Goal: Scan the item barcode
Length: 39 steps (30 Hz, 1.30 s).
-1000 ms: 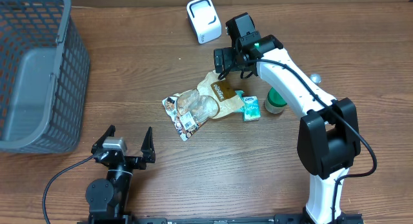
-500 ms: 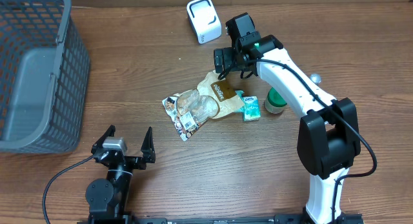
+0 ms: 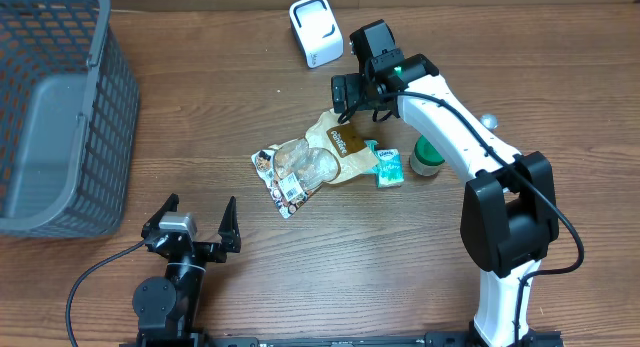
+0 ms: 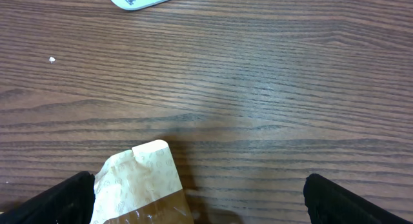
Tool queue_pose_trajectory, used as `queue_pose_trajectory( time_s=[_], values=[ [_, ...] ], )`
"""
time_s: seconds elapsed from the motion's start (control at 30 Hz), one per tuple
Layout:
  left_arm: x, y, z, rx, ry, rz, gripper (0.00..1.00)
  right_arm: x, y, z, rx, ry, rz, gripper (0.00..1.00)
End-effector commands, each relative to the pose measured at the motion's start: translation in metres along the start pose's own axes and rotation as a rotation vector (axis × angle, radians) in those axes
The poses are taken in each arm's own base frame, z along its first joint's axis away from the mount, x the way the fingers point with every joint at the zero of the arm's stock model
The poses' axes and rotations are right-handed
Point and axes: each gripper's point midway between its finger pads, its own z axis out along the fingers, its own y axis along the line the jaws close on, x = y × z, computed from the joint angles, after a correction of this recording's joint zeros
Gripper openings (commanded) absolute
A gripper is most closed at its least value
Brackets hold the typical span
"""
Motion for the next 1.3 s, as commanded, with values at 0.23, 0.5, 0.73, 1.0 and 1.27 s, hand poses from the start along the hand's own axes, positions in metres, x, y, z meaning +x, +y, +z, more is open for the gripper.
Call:
queue_pose_trajectory(
  time_s=[0.23,0.5,0.73,1.0,1.27],
  values=[
    [0.0004,-0.0015,-0.0005,0.005,-0.003,-0.005,1.00,0.0008,-0.0023,0.0010,0.007,0.000,0.003,1.00],
    [0.0000,-0.0011,-0.0005,0.003,-0.005,-0.006,1.00,0.0008,-0.0023,0.0010,0.007,0.000,0.003,1.00],
    [-0.0001,-0.0002,-0.0004,-0.002,-0.005,-0.006,0.99,0.0008,-0.0023,0.0010,0.007,0.000,0.003,1.00],
    [-0.0001,-0.0002,-0.0004,-0.002,-0.005,-0.006,1.00,0.0008,-0.0023,0.0010,0.007,0.000,0.003,1.00],
    [-0.0001,-0.0002,-0.0004,-0.002,-0.005,-0.005,1.00,0.0008,-0.0023,0.0010,0.007,0.000,0.003,1.00]
  ],
)
